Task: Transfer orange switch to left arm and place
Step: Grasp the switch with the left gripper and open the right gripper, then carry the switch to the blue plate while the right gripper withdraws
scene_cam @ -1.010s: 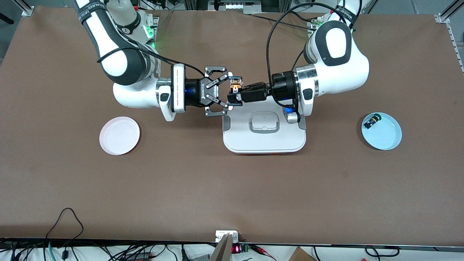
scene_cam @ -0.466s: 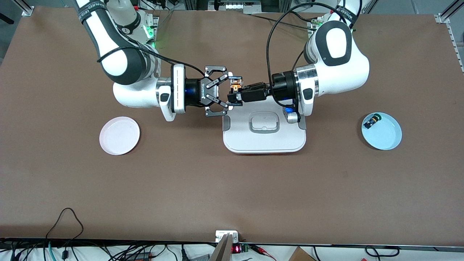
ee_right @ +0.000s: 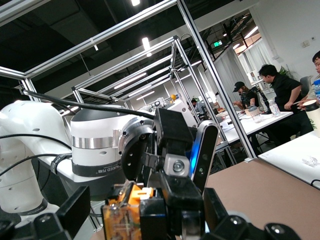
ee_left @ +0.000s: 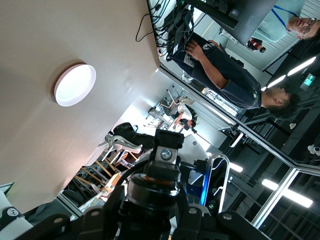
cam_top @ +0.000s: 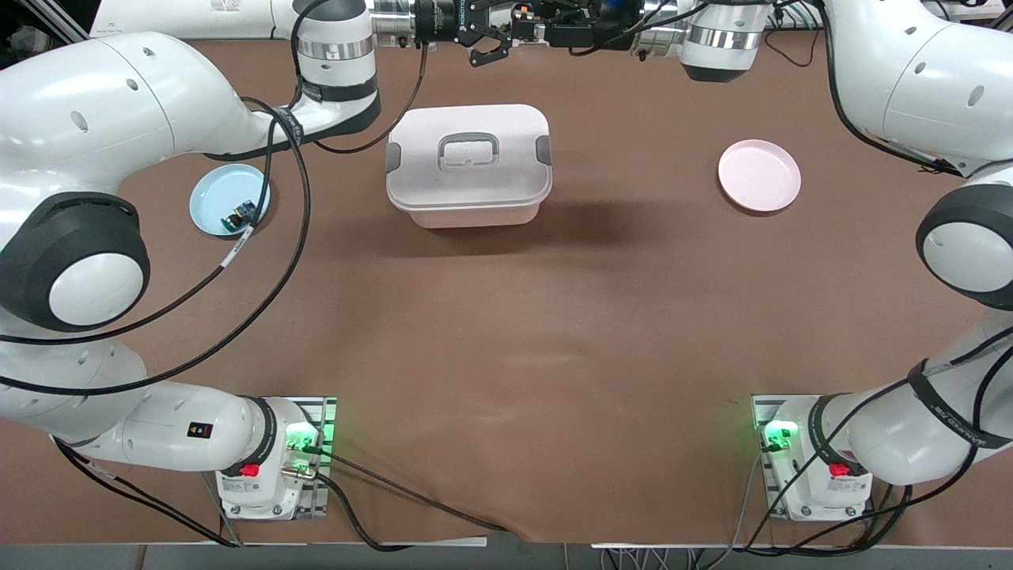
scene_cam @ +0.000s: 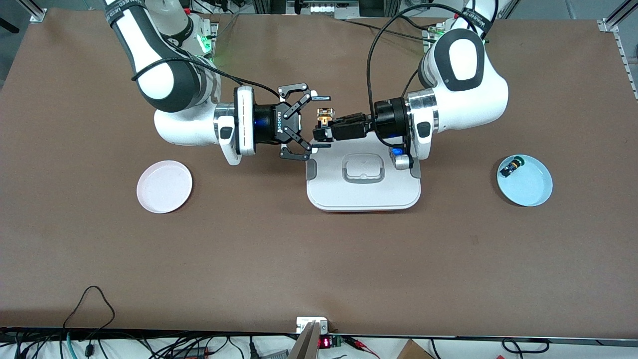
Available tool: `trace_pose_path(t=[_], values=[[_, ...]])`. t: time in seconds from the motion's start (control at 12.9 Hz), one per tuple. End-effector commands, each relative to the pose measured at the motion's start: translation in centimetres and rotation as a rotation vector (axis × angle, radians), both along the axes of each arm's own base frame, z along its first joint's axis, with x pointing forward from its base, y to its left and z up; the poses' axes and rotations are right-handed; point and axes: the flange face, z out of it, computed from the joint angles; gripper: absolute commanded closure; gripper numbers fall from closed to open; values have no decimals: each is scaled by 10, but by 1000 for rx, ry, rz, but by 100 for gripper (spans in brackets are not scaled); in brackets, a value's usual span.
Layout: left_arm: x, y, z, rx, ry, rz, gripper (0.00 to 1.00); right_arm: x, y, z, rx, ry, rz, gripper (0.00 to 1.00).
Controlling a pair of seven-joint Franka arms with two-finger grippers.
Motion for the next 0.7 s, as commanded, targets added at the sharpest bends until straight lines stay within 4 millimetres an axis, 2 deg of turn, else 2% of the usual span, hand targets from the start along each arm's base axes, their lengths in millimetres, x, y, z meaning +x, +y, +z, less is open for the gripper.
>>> trace_pose_path(t=[0.0,0.23,0.39,0.54,0.62], values=[[6,22,0,-27,2,-18,100,12,-27,13,3,24,-45,0],[17,69,-18,79,-26,-103,100,23,-59,2,-54,9,-50,0],[22,108,-35,190,-38,-166,100,25,-75,-15,-87,25,-56,0],[25,147,-50,403,-82,-270,100,24,-95,-32,-106,55,-63,0],[27,169,-58,517,-98,-320,100,25,-111,-41,-155,60,-57,0]])
